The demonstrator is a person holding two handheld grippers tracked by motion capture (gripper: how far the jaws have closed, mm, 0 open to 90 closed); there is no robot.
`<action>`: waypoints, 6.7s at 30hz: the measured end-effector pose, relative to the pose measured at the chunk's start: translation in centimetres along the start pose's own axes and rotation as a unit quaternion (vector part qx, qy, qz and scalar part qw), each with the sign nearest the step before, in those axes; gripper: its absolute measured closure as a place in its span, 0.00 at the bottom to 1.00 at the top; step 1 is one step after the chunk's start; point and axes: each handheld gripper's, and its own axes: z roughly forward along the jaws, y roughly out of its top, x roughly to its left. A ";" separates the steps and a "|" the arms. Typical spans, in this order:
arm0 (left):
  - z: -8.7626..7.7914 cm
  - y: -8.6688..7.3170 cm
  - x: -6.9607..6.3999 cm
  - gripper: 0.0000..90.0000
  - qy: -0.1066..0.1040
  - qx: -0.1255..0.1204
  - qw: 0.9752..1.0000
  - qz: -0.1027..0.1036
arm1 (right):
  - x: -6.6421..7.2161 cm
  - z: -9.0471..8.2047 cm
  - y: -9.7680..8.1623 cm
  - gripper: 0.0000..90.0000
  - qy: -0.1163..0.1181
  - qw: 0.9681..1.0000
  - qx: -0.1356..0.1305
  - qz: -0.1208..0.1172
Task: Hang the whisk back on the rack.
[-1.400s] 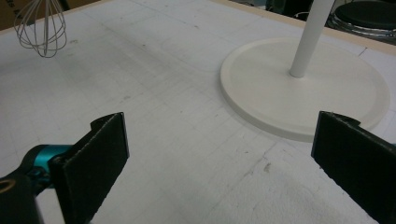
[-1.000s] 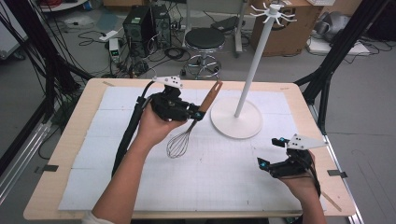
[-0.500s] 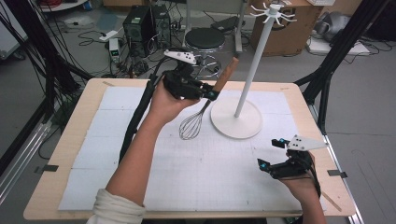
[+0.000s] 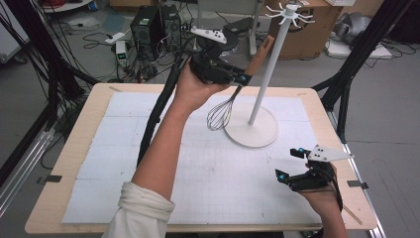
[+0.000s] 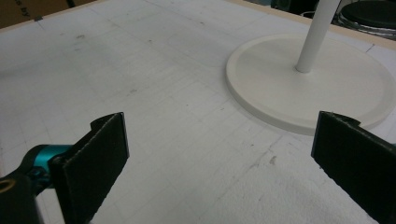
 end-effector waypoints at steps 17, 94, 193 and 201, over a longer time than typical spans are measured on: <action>1.2 3.0 1.3 0.79 0.002 -0.017 1.000 -0.002 | -0.5 -0.4 -0.2 0.03 -0.001 1.000 -0.007 0.009; -4.5 -3.2 -0.6 0.17 0.037 0.020 0.999 0.003 | 0.9 0.8 1.1 0.03 0.010 1.000 0.000 -0.016; -13.9 -28.9 -6.1 0.02 0.126 0.025 0.991 -0.047 | 1.2 1.7 0.7 0.03 0.006 1.000 0.022 -0.022; -14.0 -29.5 -6.1 0.02 0.134 0.026 0.989 -0.052 | 1.1 1.6 0.5 0.03 0.007 1.000 0.023 -0.017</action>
